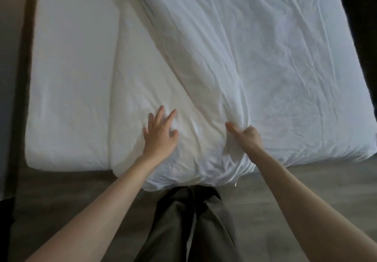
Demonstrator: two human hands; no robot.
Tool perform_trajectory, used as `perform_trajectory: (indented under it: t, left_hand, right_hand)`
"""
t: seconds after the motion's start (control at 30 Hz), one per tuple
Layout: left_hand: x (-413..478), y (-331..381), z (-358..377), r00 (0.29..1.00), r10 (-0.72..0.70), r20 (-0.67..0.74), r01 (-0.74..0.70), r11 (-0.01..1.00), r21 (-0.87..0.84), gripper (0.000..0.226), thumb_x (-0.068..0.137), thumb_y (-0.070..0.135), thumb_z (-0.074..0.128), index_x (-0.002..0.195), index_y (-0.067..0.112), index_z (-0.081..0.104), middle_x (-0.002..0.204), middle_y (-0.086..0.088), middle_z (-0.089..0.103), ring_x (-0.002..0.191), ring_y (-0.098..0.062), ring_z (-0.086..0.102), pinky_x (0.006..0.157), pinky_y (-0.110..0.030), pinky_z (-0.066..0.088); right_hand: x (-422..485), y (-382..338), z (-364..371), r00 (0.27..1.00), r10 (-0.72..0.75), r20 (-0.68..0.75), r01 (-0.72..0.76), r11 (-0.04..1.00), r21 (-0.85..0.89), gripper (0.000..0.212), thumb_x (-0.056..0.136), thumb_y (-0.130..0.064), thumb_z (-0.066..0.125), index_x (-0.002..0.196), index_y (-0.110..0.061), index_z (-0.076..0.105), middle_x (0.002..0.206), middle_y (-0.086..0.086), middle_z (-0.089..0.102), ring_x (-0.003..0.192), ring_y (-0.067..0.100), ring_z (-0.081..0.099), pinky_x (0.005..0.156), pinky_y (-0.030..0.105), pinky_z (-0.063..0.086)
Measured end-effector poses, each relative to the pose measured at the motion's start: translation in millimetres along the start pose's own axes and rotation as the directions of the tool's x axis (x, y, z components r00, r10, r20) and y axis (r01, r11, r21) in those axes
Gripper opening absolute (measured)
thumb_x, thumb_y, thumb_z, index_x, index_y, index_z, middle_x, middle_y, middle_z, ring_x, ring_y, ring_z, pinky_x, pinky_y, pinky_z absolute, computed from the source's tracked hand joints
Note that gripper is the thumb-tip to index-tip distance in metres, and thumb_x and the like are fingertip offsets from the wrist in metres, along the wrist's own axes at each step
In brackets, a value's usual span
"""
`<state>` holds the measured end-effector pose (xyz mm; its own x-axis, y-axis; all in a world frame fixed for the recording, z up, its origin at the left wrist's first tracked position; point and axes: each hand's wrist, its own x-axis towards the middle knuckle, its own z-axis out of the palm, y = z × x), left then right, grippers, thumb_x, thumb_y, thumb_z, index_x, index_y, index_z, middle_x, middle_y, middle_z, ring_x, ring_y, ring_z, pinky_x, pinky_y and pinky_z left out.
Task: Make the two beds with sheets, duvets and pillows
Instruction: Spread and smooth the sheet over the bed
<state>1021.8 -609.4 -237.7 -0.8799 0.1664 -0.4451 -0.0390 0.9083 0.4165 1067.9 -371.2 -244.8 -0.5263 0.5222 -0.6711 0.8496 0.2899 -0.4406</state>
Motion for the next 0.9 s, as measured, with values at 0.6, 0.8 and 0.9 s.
perform_trajectory:
  t: [0.6,0.8,0.9]
  left_hand:
    - [3.4,56.7,37.7,0.972,-0.206,0.112,0.187,0.970,0.158,0.058,0.103,0.040,0.028,0.151,0.047,-0.003,0.158,0.004,-0.028,0.143,-0.041,-0.025,0.111,-0.070,0.001]
    - [-2.1,82.9,38.8,0.989,-0.126,0.071,0.116,0.985,0.125,0.057,0.101,0.049,0.030,0.150,0.051,0.001,0.159,0.006,-0.026,0.142,-0.042,-0.025,0.110,-0.070,0.002]
    - [-1.2,91.2,41.9,0.977,-0.164,0.135,0.149,0.983,0.109,0.064,0.096,0.057,0.039,0.150,0.051,0.004,0.160,0.004,-0.021,0.141,-0.050,-0.020,0.108,-0.071,0.007]
  right_hand:
    - [48.5,58.0,-85.6,0.993,-0.091,0.076,0.101,0.986,-0.134,0.059,0.087,-0.051,0.064,0.120,-0.006,0.045,0.114,0.016,0.059,0.106,0.034,0.057,0.089,0.043,0.047]
    - [10.7,65.3,-89.7,0.960,-0.225,0.169,0.230,0.973,-0.011,0.039,0.093,-0.038,0.061,0.084,-0.006,0.040,0.071,0.004,0.049,0.061,0.019,0.045,0.045,0.020,0.033]
    - [-0.4,81.7,-103.1,0.940,-0.318,0.127,0.324,0.945,-0.031,0.032,0.092,-0.024,0.060,0.086,-0.002,0.038,0.064,0.005,0.044,0.057,0.019,0.037,0.046,0.023,0.030]
